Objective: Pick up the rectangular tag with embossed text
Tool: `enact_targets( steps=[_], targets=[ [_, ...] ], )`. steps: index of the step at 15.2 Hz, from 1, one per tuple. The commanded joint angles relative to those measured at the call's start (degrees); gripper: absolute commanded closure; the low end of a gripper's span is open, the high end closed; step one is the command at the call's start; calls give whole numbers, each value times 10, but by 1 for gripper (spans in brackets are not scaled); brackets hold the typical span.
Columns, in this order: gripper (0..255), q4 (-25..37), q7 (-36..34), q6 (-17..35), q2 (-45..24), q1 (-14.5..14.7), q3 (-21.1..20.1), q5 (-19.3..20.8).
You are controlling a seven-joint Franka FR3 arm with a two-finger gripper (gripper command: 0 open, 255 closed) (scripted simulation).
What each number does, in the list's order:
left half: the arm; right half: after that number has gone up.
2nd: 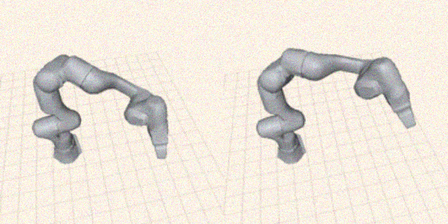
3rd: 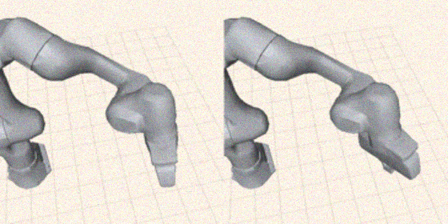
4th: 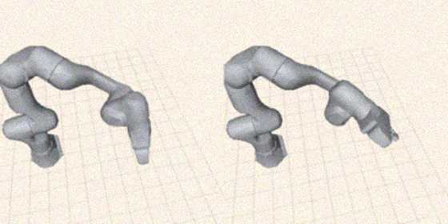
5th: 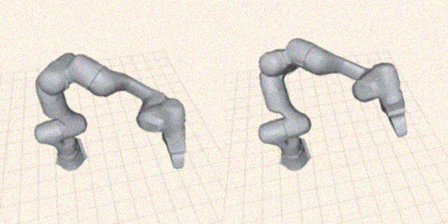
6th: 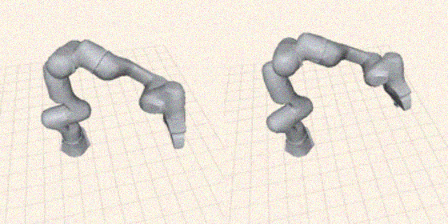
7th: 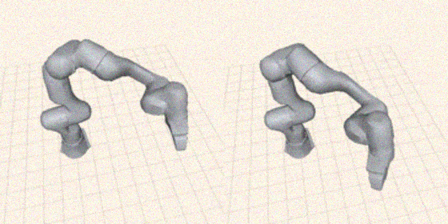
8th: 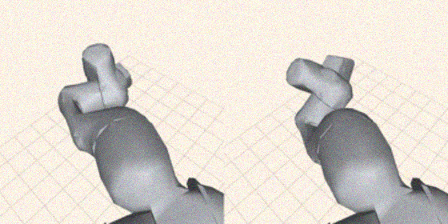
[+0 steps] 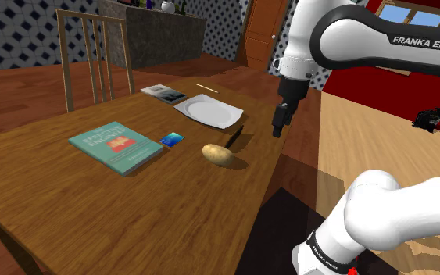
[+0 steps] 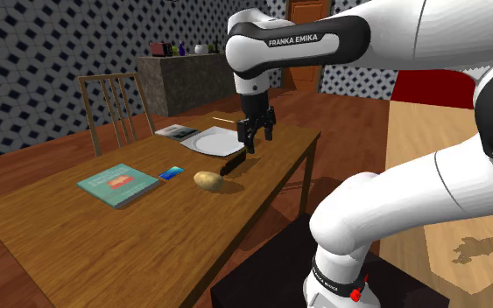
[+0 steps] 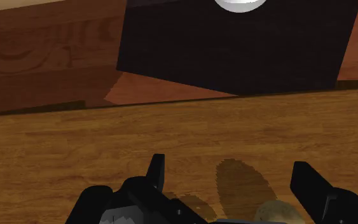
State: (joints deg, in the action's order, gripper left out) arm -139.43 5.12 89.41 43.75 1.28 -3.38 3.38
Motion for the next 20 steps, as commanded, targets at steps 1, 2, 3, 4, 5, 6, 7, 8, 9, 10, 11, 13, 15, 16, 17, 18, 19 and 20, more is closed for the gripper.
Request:
enact_targets(
  steps=[1, 2, 3, 4, 5, 6, 7, 8, 9, 10, 11, 13, 15, 16, 17, 18, 19, 20],
  targets=[
    [0, 0, 0, 0, 0, 0, 0, 0],
    [0, 3, -29, 19, -19, -10, -4, -7],
    [0, 6, -57, 37, -38, -21, -7, -13],
    [0, 10, -85, 56, -57, -31, -10, -19],
    [0, 14, -113, 73, -76, -41, -12, -25],
    [0, 19, -140, 91, -95, -51, -14, -30],
    [0, 25, -167, 108, -114, -61, -16, -34],
    [0, 30, -194, 125, -133, -71, -17, -38],
    [0, 36, -220, 141, -151, -81, -18, -42],
    [0, 42, -246, 158, -169, -91, -19, -45],
    [0, 48, -271, 173, -187, -100, -19, -48],
    [0, 60, -321, 204, -221, -118, -17, -54],
    [0, 72, -370, 233, -253, -135, -14, -58],
    [0, 78, -394, 247, -268, -144, -12, -61],
    [0, 84, -418, 261, -283, -152, -9, -63],
    [0, 89, -441, 275, -297, -160, -6, -65],
    [0, 94, -464, 289, -310, -167, -3, -67],
    [0, 99, -487, 302, -324, -175, 1, -69]
  ],
)
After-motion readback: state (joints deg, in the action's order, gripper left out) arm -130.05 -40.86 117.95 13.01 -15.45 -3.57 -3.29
